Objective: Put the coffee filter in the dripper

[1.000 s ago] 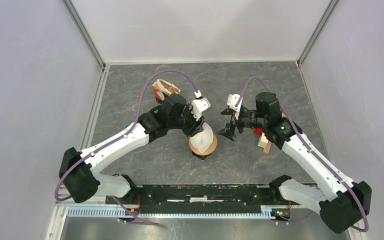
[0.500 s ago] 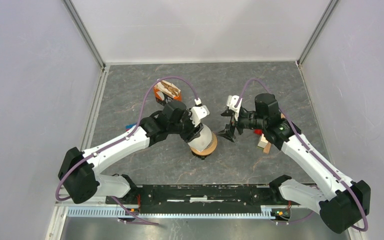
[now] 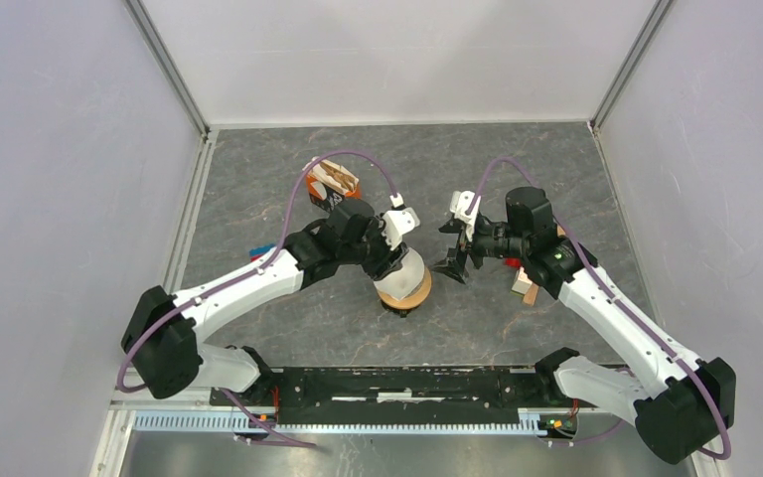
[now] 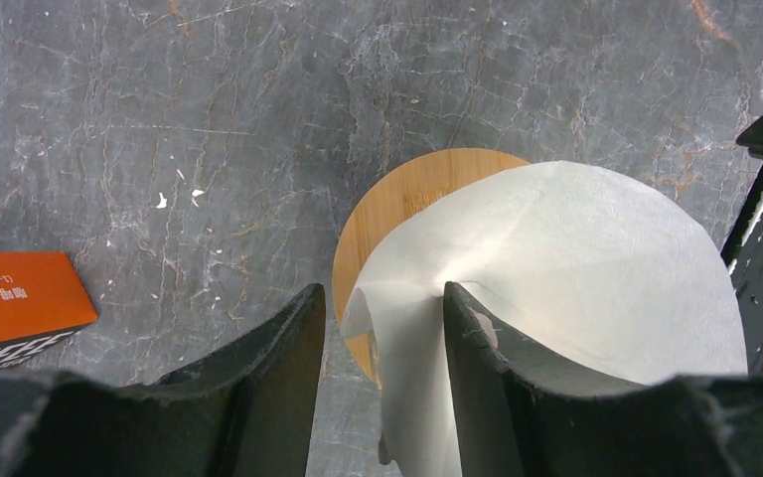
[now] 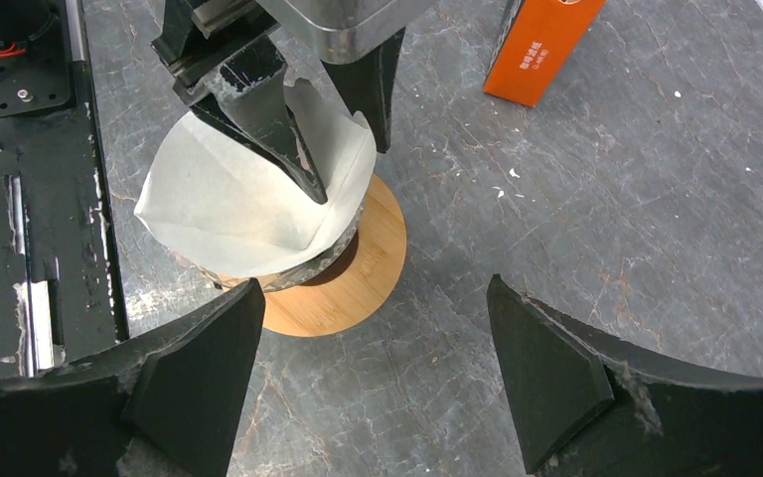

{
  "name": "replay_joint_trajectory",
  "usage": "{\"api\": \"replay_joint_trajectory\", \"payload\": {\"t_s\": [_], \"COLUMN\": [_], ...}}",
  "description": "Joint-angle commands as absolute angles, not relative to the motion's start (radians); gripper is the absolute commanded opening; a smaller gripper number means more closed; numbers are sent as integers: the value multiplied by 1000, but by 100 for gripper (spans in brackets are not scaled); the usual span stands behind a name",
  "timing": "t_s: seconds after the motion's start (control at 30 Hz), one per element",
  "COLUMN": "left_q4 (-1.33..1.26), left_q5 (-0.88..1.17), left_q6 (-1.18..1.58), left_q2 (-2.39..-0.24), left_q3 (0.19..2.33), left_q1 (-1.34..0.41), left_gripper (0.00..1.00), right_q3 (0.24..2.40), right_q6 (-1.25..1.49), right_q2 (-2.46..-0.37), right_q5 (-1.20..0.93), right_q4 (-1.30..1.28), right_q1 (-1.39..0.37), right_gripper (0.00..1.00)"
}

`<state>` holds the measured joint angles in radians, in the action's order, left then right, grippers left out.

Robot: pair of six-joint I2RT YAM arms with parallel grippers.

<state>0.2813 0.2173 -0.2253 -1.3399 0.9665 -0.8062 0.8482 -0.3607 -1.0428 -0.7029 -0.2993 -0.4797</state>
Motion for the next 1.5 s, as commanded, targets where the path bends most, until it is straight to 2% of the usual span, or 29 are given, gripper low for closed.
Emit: {"api": "replay_joint_trajectory", "payload": {"t_s": [0.0, 1.0, 1.47], "left_q4": [240, 225, 323], "left_q5": [212, 187, 215], "left_q6": [-251, -287, -294], "left_q2": [-1356, -1416, -1343], "left_q3": [987, 986, 1062], "left_q1": [-814, -824, -824], "left_gripper": [54, 52, 66], "right_q3": [838, 803, 821], "right_q6": [-356, -363, -372], "right_q2": [-1035, -1009, -1011], "right_q5": [-706, -701, -700], "right_q4": [-267, -260, -275], "right_q1": [-482, -481, -482], "right_gripper": [89, 90, 90]}}
